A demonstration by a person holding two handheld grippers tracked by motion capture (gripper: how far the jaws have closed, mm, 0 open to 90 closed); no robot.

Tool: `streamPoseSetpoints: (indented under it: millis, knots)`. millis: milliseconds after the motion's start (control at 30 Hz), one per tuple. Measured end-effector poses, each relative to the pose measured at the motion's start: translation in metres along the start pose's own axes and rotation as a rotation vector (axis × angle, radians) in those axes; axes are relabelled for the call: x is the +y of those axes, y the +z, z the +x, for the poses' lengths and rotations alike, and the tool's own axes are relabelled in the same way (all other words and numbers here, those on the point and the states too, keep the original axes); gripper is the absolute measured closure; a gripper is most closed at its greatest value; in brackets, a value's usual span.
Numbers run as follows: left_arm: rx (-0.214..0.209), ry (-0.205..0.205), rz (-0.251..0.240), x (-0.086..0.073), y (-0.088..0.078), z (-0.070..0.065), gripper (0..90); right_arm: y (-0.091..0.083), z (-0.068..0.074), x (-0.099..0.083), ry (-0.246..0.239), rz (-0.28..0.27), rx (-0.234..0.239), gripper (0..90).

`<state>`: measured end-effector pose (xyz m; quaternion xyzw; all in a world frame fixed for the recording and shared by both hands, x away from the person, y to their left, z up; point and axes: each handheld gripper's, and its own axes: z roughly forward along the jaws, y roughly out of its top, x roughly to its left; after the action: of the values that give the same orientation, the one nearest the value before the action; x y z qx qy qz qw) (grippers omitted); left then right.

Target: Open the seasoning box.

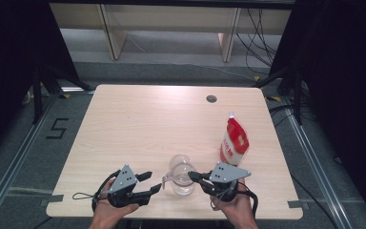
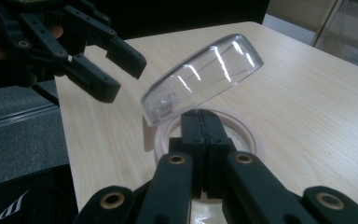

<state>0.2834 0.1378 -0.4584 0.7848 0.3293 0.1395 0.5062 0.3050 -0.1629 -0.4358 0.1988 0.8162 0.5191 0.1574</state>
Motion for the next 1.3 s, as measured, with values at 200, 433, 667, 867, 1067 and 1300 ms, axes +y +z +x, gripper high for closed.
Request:
streamPoseSetpoints:
  millis: [200,433,667,867,1067,1300]
  knots:
    - [0.017,0.009,0.032,-0.010,-0.003,-0.004,35.3,0.002,0.002,0.004,-0.035,-0.020,0.006,90.0]
    - [0.027,0.002,0.057,-0.019,-0.005,-0.003,29.6,0.008,0.008,0.007,-0.004,-0.015,0.029,89.8]
    - [0.054,-0.001,0.065,-0.023,-0.007,-0.002,22.4,0.012,0.013,0.010,-0.004,-0.026,0.033,89.7]
    - [0.050,0.010,0.088,-0.027,-0.005,0.000,18.7,0.013,0.016,0.012,-0.010,-0.016,0.050,89.2]
    - [0.056,-0.006,0.085,-0.030,-0.005,-0.001,17.9,0.019,0.019,0.014,-0.025,-0.031,0.072,88.9]
    - [0.058,-0.016,0.090,-0.032,-0.005,0.000,17.8,0.023,0.022,0.015,-0.023,-0.029,0.070,87.9]
